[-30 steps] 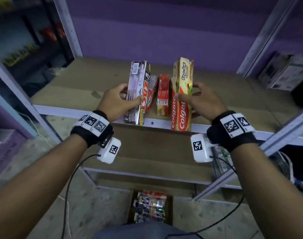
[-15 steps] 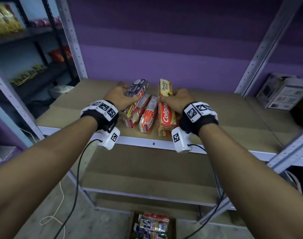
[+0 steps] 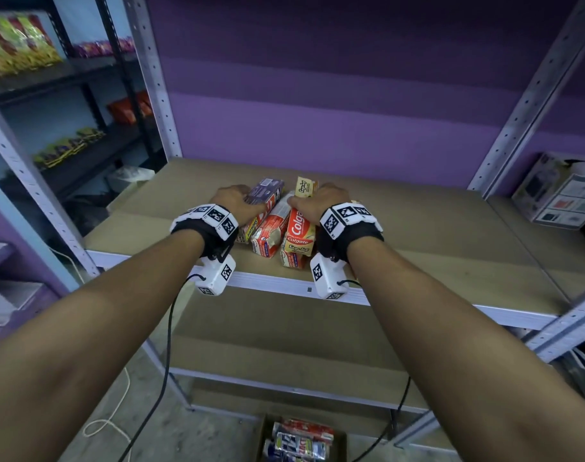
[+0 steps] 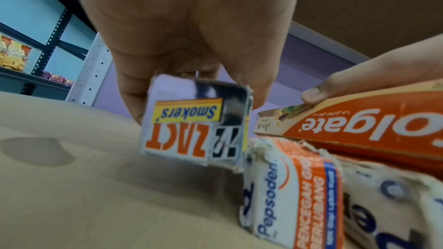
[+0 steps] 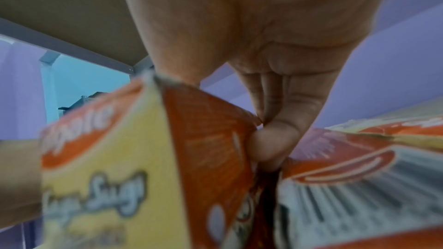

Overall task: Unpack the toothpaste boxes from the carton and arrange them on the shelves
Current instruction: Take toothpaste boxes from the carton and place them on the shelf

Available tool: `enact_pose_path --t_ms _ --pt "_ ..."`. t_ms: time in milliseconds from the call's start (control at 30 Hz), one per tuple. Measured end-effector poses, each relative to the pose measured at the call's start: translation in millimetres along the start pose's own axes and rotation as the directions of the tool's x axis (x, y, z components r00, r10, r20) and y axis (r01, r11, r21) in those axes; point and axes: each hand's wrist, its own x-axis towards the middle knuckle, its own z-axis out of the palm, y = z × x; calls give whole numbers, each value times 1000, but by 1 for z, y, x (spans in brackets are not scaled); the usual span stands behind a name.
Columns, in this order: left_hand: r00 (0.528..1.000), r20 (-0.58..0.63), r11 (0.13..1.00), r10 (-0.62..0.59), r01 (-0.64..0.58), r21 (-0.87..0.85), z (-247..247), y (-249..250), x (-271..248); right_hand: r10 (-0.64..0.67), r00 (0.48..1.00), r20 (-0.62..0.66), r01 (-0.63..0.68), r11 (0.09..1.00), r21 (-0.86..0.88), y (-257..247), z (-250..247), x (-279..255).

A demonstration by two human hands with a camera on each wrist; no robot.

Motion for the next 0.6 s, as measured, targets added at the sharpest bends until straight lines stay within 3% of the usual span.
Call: enact_pose_path --t_ms 67,133,367,600 --pt "999 32 1000 -8 8 6 4 -3 0 13 1000 24 -13 1000 8 -1 4 3" --pt "998 68 1000 -3 2 14 8 -5 0 47 997 58 -54 990 128 -1 8 9" --pt "996 85 998 30 -34 48 17 -8 -2 143 971 193 -221 851 476 2 10 17" --pt "990 77 981 117 -127 146 5 -2 -3 -7 992 124 -26 965 262 6 -12 0"
